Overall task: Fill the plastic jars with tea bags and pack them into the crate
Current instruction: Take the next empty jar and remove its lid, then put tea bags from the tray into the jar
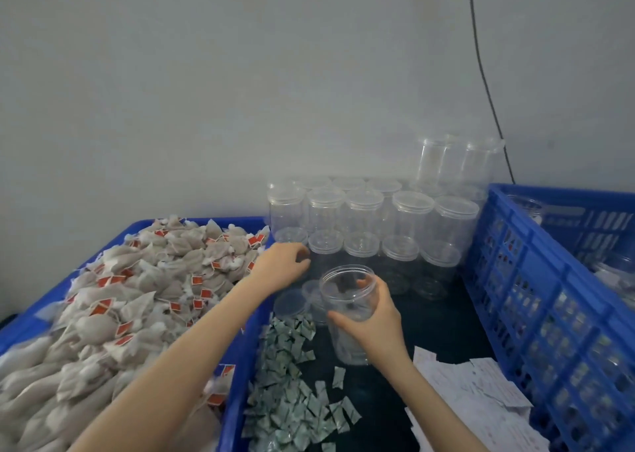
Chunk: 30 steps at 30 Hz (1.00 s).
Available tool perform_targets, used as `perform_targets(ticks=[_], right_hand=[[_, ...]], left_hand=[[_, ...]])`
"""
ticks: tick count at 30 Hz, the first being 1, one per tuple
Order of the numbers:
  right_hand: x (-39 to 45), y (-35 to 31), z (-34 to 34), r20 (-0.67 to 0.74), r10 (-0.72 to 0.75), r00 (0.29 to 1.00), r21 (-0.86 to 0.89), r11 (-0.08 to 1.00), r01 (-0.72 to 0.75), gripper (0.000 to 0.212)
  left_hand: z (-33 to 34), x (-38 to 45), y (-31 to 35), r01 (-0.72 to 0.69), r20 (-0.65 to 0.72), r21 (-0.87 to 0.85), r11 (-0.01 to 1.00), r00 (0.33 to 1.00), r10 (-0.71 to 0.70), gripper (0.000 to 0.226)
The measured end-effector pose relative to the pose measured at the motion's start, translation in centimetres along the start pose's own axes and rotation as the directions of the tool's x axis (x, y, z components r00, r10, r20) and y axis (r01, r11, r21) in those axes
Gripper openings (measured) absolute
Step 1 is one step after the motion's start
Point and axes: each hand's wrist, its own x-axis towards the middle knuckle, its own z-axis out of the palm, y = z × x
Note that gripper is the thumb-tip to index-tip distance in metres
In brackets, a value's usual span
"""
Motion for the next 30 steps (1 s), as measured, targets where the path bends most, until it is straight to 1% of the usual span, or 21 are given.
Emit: perform_targets(ticks=[3, 4, 5, 6, 8, 9, 11, 13, 14, 17, 20, 23, 24, 25, 27, 28, 30], right_hand=[[-0.5, -0.4, 1.6, 0.071, 0.008, 0.997, 0.033, 0.999, -0.010, 0.084], [-0.7, -0.5, 2.1, 0.099, 0.009, 0.995, 0.043, 0.999, -0.013, 0.084], [-0.9, -0.6, 2.5, 0.124, 0.008, 0.992, 0.056, 0.998, -0.015, 0.083], [-1.1, -0.7, 2.9, 0.147, 0.010, 0.989, 0.071, 0.997, -0.021, 0.081], [-1.4, -0.7, 3.6, 0.190, 0.022, 0.982, 0.103, 0.994, -0.043, 0.080], [-1.6, -0.6, 3.9, 0.206, 0.027, 0.978, 0.117, 0.992, -0.052, 0.080], [-1.8, -0.5, 4.4, 0.230, 0.026, 0.973, 0.128, 0.990, -0.057, 0.079], [-1.9, -0.5, 4.8, 0.245, 0.016, 0.969, 0.123, 0.991, -0.048, 0.077], [-2.0, -0.5, 5.0, 0.249, 0.015, 0.968, 0.121, 0.992, -0.046, 0.077], [-2.1, -0.5, 5.5, 0.261, 0.023, 0.965, 0.128, 0.990, -0.058, 0.081], [-2.2, -0.4, 6.1, 0.261, 0.021, 0.965, 0.119, 0.991, -0.053, 0.079], [-2.5, -0.1, 6.7, 0.268, 0.029, 0.963, 0.125, 0.990, -0.064, 0.079], [-2.6, -0.1, 6.9, 0.274, 0.029, 0.961, 0.126, 0.990, -0.065, 0.080], [-2.6, 0.0, 7.0, 0.280, 0.028, 0.960, 0.126, 0.990, -0.066, 0.081], [-2.7, 0.1, 7.2, 0.286, 0.033, 0.958, 0.127, 0.989, -0.072, 0.084], [-2.6, 0.2, 7.3, 0.285, 0.038, 0.958, 0.127, 0.989, -0.077, 0.084], [-2.5, 0.3, 7.5, 0.285, 0.049, 0.957, 0.123, 0.989, -0.087, 0.082]], left_hand=[[-1.0, -0.9, -4.0, 0.153, -0.152, 0.156, 0.976, 0.980, -0.129, 0.017], [-1.0, -1.4, -5.3, 0.214, -0.157, 0.212, 0.953, 0.970, -0.183, 0.015], [-0.6, -2.0, -6.7, 0.264, -0.113, 0.281, 0.923, 0.964, -0.241, 0.013], [0.0, -2.6, -8.0, 0.285, -0.041, 0.358, 0.889, 0.956, -0.290, 0.017], [1.7, -3.7, -10.5, 0.258, 0.137, 0.463, 0.848, 0.924, -0.356, 0.038], [2.4, -4.1, -11.3, 0.268, 0.194, 0.453, 0.850, 0.901, -0.388, 0.044], [3.4, -4.7, -12.4, 0.340, 0.248, 0.389, 0.857, 0.857, -0.452, 0.048], [3.9, -4.9, -12.8, 0.341, 0.271, 0.397, 0.852, 0.843, -0.464, 0.051], [4.1, -5.0, -12.9, 0.321, 0.264, 0.427, 0.845, 0.850, -0.456, 0.051], [4.4, -5.5, -12.6, 0.284, 0.232, 0.518, 0.807, 0.861, -0.453, 0.043], [4.7, -5.8, -12.2, 0.282, 0.249, 0.539, 0.794, 0.847, -0.470, 0.043], [4.4, -6.0, -11.9, 0.274, 0.241, 0.565, 0.779, 0.848, -0.473, 0.041], [4.2, -6.0, -11.8, 0.293, 0.241, 0.532, 0.795, 0.847, -0.474, 0.039], [4.0, -5.9, -11.8, 0.324, 0.241, 0.465, 0.824, 0.849, -0.470, 0.035], [3.4, -5.5, -11.6, 0.362, 0.212, 0.256, 0.896, 0.883, -0.418, 0.025], [2.9, -5.2, -11.3, 0.348, 0.168, 0.144, 0.926, 0.914, -0.370, 0.019], [1.4, -5.1, -10.3, 0.274, 0.023, -0.069, 0.959, 0.962, -0.273, 0.009]])
